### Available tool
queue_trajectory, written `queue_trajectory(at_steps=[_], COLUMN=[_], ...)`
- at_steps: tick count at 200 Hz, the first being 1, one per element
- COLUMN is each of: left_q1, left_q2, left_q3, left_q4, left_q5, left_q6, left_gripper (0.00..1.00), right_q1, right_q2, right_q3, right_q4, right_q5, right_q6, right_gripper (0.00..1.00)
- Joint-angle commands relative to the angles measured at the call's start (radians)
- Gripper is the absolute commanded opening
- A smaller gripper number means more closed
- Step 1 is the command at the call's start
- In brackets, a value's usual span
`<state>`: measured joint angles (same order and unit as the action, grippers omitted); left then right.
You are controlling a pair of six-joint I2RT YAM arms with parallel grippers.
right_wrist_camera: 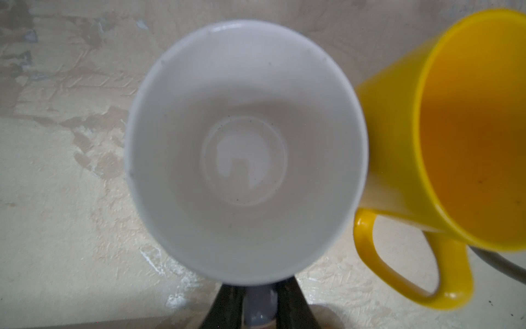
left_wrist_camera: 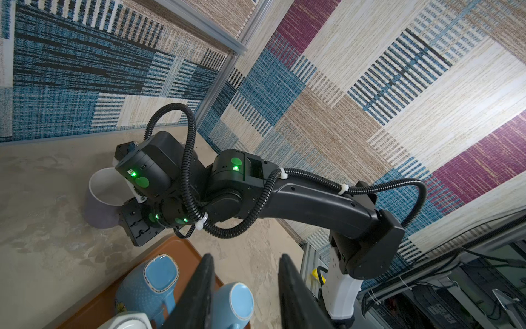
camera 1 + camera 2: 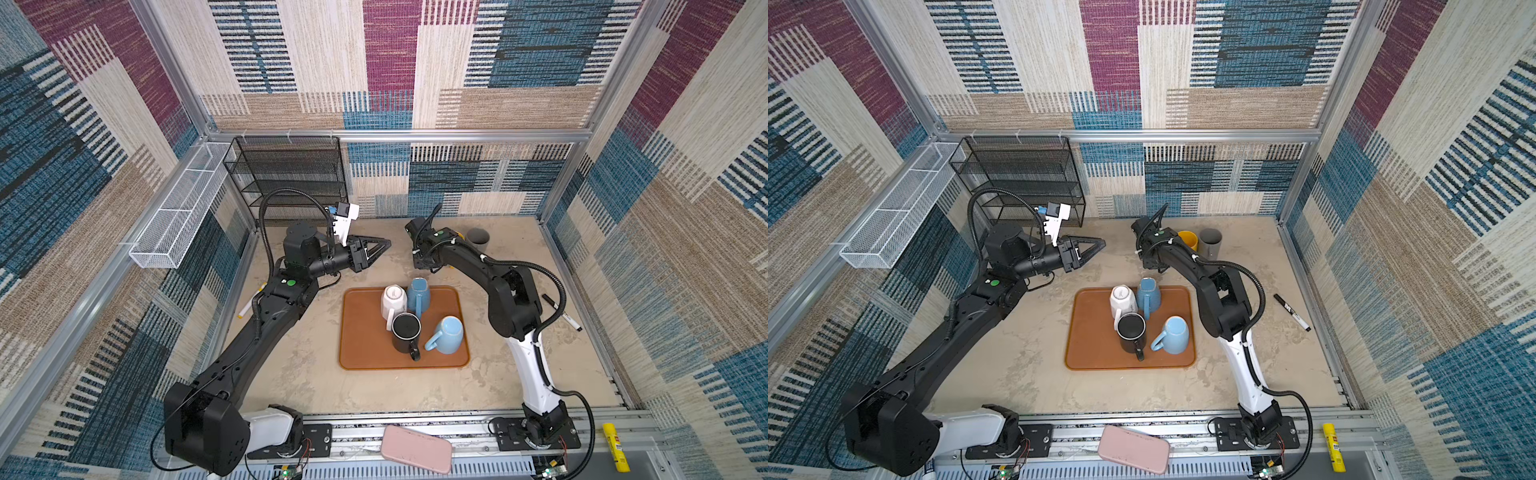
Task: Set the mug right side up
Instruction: 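Open and raise the right gripper while the left gripper moves toward the tray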
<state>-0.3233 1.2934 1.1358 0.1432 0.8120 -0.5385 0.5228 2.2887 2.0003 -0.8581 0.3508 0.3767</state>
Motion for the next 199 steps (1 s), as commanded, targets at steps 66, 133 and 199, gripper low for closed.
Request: queue_trajectory(at_steps=[66, 133, 199], left_q1=[0.001, 0.001, 0.001], left_q2=[0.007, 0.014, 0.025], left_q3=[0.027, 0.037, 0.077], left_q4=[-0.080, -0.116, -0.248], left_q5=[-0.058, -0.101, -0.152], left_q6=[0.051, 0.056, 0.101], left_gripper=[0.35, 0.41, 0.42], right_q1=[-0.003, -0.002, -0.003], right_q2=[-0.059, -0.166, -0.357], right_q3=[-0.017, -0.098, -0.302], right_q4=[0.042, 0.099, 0.330], right_q5=[0.007, 0.007, -0.078], right_q6=[-0.007, -0.005, -0.068], right_gripper=[0.30, 0.28, 0.24])
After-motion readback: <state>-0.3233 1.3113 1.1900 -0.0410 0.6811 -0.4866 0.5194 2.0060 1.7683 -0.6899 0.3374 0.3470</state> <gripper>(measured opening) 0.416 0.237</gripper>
